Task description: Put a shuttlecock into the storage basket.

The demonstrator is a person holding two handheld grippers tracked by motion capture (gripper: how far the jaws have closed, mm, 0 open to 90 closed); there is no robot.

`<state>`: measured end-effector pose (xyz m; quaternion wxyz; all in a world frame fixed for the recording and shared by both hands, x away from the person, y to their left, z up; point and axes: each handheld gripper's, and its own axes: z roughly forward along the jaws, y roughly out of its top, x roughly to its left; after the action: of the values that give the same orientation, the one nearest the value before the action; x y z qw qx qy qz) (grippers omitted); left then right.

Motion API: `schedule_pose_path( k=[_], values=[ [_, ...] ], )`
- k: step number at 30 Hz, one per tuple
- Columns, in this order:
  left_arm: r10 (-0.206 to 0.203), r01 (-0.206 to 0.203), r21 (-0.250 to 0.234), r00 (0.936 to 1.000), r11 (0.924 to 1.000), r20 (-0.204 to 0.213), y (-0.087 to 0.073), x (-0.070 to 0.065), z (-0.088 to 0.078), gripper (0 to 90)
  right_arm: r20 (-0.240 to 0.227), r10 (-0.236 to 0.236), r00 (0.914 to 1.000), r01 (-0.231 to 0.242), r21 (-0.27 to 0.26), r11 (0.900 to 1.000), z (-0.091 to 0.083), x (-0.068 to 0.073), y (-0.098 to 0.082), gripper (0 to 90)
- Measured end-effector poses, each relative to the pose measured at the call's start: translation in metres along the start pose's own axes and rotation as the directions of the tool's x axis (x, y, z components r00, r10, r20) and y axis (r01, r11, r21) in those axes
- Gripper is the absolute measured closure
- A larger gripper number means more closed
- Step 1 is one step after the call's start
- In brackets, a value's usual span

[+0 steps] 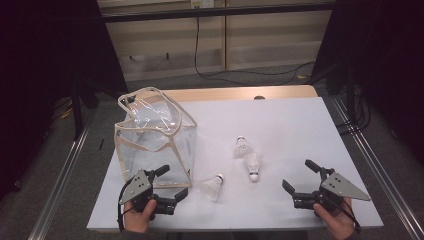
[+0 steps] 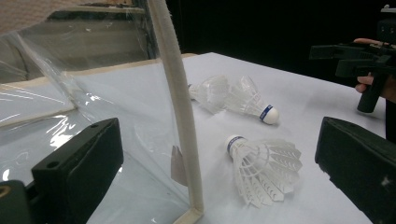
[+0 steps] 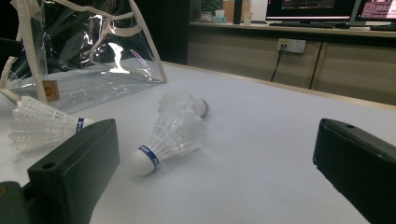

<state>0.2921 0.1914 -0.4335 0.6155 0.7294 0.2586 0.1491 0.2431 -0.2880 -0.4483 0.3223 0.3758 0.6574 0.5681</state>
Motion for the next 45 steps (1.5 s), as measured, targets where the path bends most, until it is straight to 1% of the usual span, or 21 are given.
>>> schedule_pose_path(
  k=[7, 10, 14, 18, 20, 22, 23, 25, 28, 30, 32, 33, 34, 37, 39, 42, 45],
  values=[
    [0.002, -0.002, 0.006, 0.9998, 1.0, 0.018, -0.001, -0.002, 0.0, 1.1, -0.008, -0.004, 1.0, 0.004, -0.002, 1.0, 0.002, 0.002, 0.001, 0.5],
    [-0.005, 0.005, -0.006, 0.9997, 1.0, 0.024, -0.001, -0.002, 0.0, 1.1, -0.005, -0.004, 1.0, 0.004, 0.0, 1.0, 0.003, 0.002, 0.001, 0.5],
    [-0.009, 0.009, -0.005, 0.9996, 0.9999, 0.027, -0.001, -0.002, 0.001, 1.1, -0.008, -0.003, 1.0, 0.003, 0.001, 1.0, 0.003, 0.002, 0.001, 0.5],
    [-0.014, 0.015, -0.016, 0.9993, 0.9998, 0.036, -0.001, -0.004, 0.002, 1.1, -0.014, -0.003, 0.9999, 0.003, -0.003, 1.0, 0.005, 0.003, 0.002, 0.5],
    [-0.004, 0.004, -0.008, 0.999, 1.0, 0.045, -0.001, -0.005, 0.003, 1.2, -0.013, -0.004, 0.9999, 0.004, -0.002, 1.0, 0.006, 0.003, 0.002, 0.6],
    [-0.006, 0.006, -0.007, 0.9984, 1.0, 0.055, -0.001, -0.007, 0.004, 1.3, -0.019, -0.005, 0.9998, 0.005, -0.001, 1.0, 0.007, 0.004, 0.002, 0.6],
    [-0.018, 0.019, -0.014, 0.9982, 0.9997, 0.058, -0.001, -0.008, 0.005, 1.4, -0.02, -0.003, 0.9998, 0.003, -0.003, 1.0, 0.008, 0.004, 0.002, 0.6],
    [-0.018, 0.018, -0.014, 0.9983, 0.9997, 0.056, 0.0, -0.009, 0.006, 1.4, -0.02, -0.004, 0.9998, 0.004, -0.003, 1.0, 0.008, 0.004, 0.002, 0.6],
    [-0.02, 0.02, -0.006, 0.9985, 0.9998, 0.051, 0.001, -0.012, 0.008, 1.4, -0.018, -0.004, 0.9998, 0.004, -0.002, 1.0, 0.008, 0.003, 0.002, 0.6],
    [-0.017, 0.017, -0.003, 0.9978, 0.9999, 0.064, 0.001, -0.013, 0.01, 1.4, -0.019, -0.004, 0.9998, 0.004, -0.003, 1.0, 0.009, 0.003, 0.002, 0.6],
    [-0.014, 0.013, 0.013, 0.9976, 0.9998, 0.068, 0.001, -0.014, 0.012, 1.6, -0.022, -0.007, 0.9997, 0.007, 0.0, 1.0, 0.009, 0.003, 0.002, 0.6],
    [-0.015, 0.014, 0.014, 0.9974, 0.9998, 0.07, 0.001, -0.015, 0.013, 1.6, -0.021, -0.007, 0.9997, 0.007, -0.002, 1.0, 0.009, 0.003, 0.002, 0.6],
    [-0.025, 0.024, 0.014, 0.997, 0.9996, 0.074, 0.001, -0.016, 0.015, 1.6, -0.019, -0.006, 0.9998, 0.006, -0.001, 1.0, 0.008, 0.003, 0.002, 0.6],
    [-0.024, 0.023, 0.023, 0.9969, 0.9995, 0.075, 0.001, -0.017, 0.017, 1.6, -0.02, -0.003, 0.9998, 0.003, -0.003, 1.0, 0.007, 0.003, 0.002, 0.6],
    [-0.025, 0.022, 0.027, 0.9962, 0.9994, 0.083, 0.001, -0.019, 0.019, 1.6, -0.018, -0.002, 0.9998, 0.002, -0.005, 1.0, 0.007, 0.002, 0.002, 0.6],
    [-0.013, 0.01, 0.035, 0.9962, 0.9993, 0.086, 0.001, -0.02, 0.021, 1.6, -0.02, -0.005, 0.9998, 0.005, -0.003, 1.0, 0.007, 0.003, 0.002, 0.6],
    [-0.019, 0.015, 0.042, 0.9959, 0.999, 0.089, 0.001, -0.022, 0.023, 1.6, -0.021, -0.009, 0.9997, 0.008, -0.002, 1.0, 0.007, 0.003, 0.002, 0.6]
  ],
)
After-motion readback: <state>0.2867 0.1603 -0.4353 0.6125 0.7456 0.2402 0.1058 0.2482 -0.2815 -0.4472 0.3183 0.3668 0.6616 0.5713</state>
